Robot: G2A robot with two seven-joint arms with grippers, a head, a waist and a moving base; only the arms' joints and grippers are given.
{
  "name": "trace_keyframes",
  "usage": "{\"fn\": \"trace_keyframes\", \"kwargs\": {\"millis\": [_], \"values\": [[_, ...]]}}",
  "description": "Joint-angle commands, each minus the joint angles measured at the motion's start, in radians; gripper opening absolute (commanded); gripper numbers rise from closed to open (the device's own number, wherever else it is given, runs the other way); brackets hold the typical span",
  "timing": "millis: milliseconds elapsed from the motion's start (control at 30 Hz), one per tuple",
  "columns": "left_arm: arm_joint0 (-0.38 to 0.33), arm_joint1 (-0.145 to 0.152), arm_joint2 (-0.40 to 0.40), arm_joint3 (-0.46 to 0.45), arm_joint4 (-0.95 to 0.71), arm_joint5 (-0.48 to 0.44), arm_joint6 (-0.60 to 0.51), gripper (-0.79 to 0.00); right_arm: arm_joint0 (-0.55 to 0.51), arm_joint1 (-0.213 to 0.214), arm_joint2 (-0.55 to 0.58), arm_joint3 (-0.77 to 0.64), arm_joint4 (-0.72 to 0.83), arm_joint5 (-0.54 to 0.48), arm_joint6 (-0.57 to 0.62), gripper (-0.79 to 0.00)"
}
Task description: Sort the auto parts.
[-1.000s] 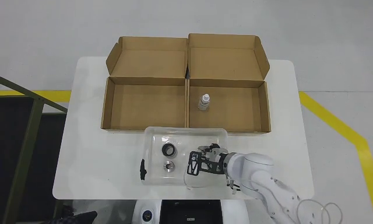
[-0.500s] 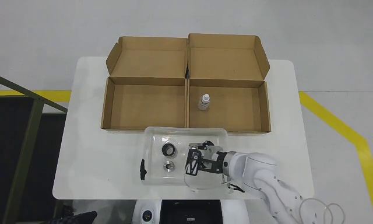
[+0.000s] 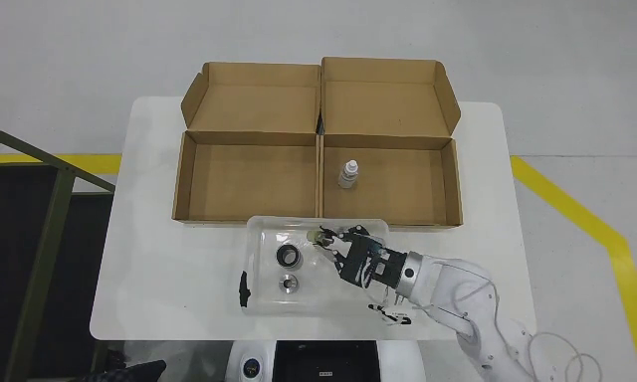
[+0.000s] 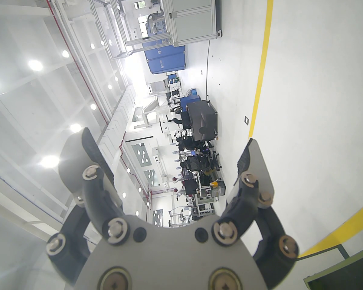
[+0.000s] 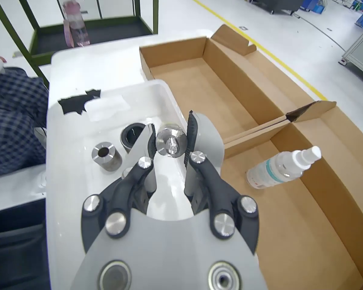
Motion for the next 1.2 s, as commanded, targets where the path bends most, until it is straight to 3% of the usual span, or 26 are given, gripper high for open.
{"fn": "trace_keyframes", "kwargs": {"millis": [0, 600, 1167], "values": [[0.000, 0.000, 0.000, 0.000, 0.000, 0.000, 0.000, 0.000, 0.001, 0.000, 0.009, 0.005, 0.040, -0.008, -0.040, -0.785], [0.000, 0.000, 0.000, 0.000, 0.000, 0.000, 0.000, 0.000, -0.017, -0.002, 0.092, 0.019, 0.199, -0.003, -0.281, -0.785], [0.000, 0.000, 0.000, 0.000, 0.000, 0.000, 0.000, 0.000, -0.032, 0.003, 0.160, 0.014, 0.270, -0.051, -0.322, -0.785]]}}
